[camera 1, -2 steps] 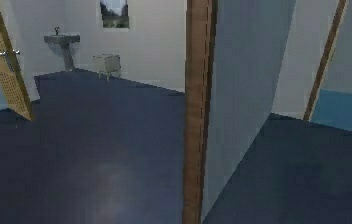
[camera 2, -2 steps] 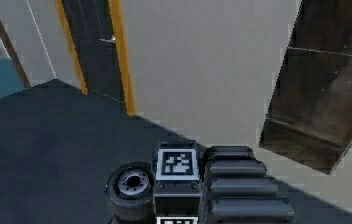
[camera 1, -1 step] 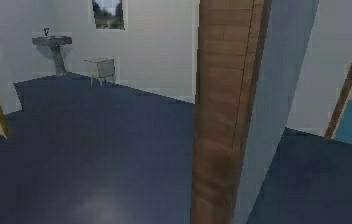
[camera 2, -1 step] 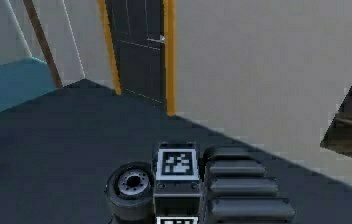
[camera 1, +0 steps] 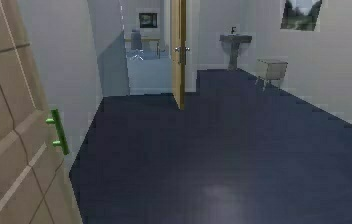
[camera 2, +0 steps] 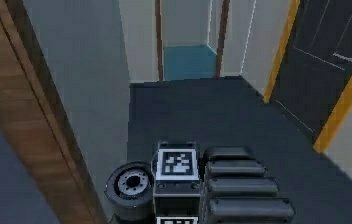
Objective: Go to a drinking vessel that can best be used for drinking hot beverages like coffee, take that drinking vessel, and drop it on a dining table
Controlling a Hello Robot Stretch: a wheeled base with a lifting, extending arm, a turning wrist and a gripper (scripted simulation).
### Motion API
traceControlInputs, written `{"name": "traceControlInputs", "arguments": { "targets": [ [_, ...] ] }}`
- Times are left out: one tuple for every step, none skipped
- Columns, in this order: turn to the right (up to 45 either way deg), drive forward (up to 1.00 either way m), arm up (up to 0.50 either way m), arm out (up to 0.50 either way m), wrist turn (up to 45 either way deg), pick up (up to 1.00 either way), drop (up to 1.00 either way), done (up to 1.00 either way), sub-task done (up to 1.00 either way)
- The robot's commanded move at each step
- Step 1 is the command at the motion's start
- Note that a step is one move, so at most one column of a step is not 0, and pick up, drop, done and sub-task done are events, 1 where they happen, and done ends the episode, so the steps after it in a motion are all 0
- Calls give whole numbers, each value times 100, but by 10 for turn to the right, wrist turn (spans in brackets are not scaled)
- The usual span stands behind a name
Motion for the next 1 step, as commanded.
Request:
{"name": "traceControlInputs", "arguments": {
  "targets": [
    [-60,0,0,0,0,0,0,0,0]
  ]
}}
